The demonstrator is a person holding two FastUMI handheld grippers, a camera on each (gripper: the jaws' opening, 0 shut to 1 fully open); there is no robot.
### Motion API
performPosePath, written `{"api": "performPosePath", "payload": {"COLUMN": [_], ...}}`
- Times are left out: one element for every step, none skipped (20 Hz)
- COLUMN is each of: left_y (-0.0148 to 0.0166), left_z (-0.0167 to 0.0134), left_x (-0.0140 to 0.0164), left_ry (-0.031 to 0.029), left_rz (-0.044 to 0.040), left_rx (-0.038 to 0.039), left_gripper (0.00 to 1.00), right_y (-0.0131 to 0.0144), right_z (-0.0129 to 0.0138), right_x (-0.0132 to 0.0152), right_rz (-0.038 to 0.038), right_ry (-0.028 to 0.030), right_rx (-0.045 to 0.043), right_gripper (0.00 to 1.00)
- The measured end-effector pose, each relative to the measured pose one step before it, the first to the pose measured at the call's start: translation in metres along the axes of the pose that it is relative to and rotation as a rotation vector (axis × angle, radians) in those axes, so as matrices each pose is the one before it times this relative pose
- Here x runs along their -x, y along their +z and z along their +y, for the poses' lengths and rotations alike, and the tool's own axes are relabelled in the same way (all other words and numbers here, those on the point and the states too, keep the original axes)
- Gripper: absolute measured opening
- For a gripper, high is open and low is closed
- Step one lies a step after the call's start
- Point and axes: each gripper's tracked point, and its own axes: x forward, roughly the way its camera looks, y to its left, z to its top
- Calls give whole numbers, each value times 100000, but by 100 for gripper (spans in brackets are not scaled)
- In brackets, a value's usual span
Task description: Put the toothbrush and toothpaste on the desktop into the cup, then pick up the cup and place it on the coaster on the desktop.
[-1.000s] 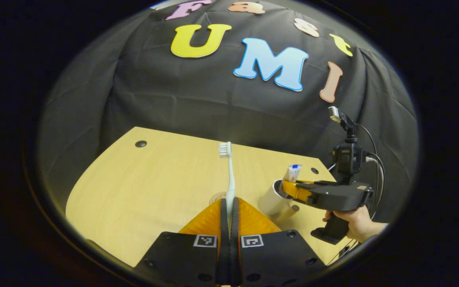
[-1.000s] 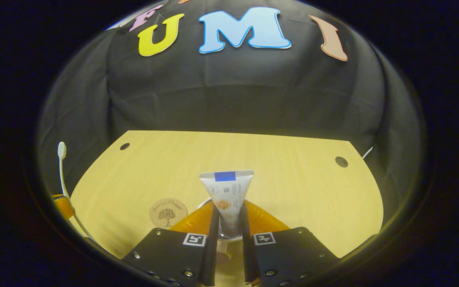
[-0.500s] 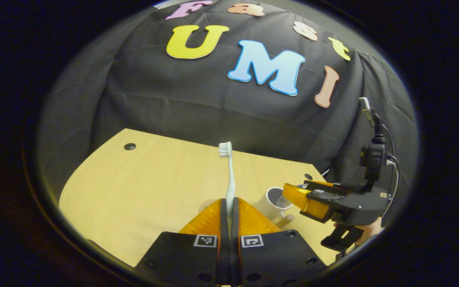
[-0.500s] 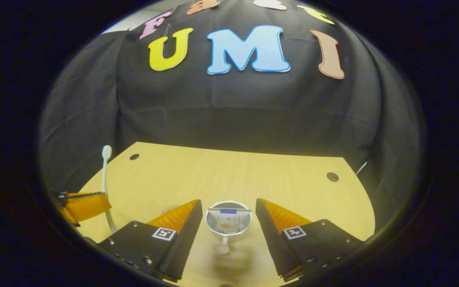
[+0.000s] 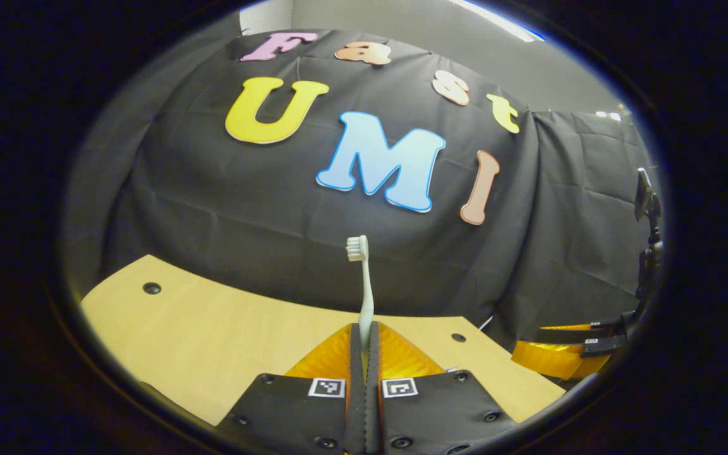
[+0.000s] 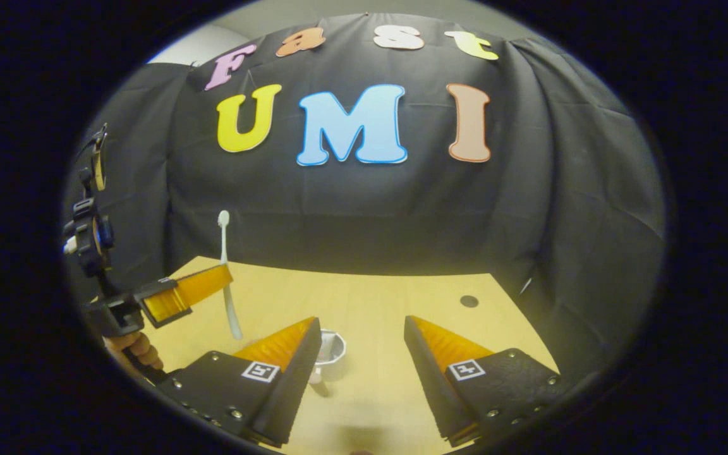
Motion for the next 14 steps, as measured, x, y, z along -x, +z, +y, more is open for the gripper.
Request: {"api": "performPosePath", "payload": {"left_y": [21,56,-53,-221,-442,-502,-479,-227,-710,-566,-641,-674,-814,-712], "left_z": [-321,-404,-440,-398,-219,-229,-266,-513,-94,-224,-194,31,73,-7], "left_x": [-890,-780,-733,-970,-811,-948,-703,-900,-735,-668,-482,-320,-266,-221], "left_ry": [-1631,-1146,-1820,-1048,-933,-1114,-971,-1158,-437,-949,-1165,-508,-141,-58], "left_rz": [-1067,-1354,-1107,-753,-293,-1,235,1056,924,637,806,1149,1612,1092], "left_rx": [-293,-444,38,186,177,119,94,-255,-181,485,1136,987,596,255], "left_gripper": [7,7,7,7,7,7,7,7,7,7,6,7,7,7], "right_y": [-283,-402,-469,-517,-552,-437,-443,-207,-232,-106,-144,-26,-34,128], "right_z": [-598,-464,-484,-336,-231,-234,-351,-155,-186,-85,-165,-155,-24,35], "right_x": [539,496,455,267,283,168,195,126,84,-16,-56,-50,-34,-75], "right_rz": [453,869,975,1466,1271,1367,1046,549,757,404,509,471,137,24], "right_ry": [-1671,-1515,-1207,-1091,-742,-870,-894,-552,-392,-351,-340,-273,61,149], "right_rx": [-880,-910,-912,-971,-874,-686,-590,-642,-623,-356,-190,-236,-459,-495], "right_gripper": [82,82,82,82,82,82,82,82,82,82,82,82,82,82]}}
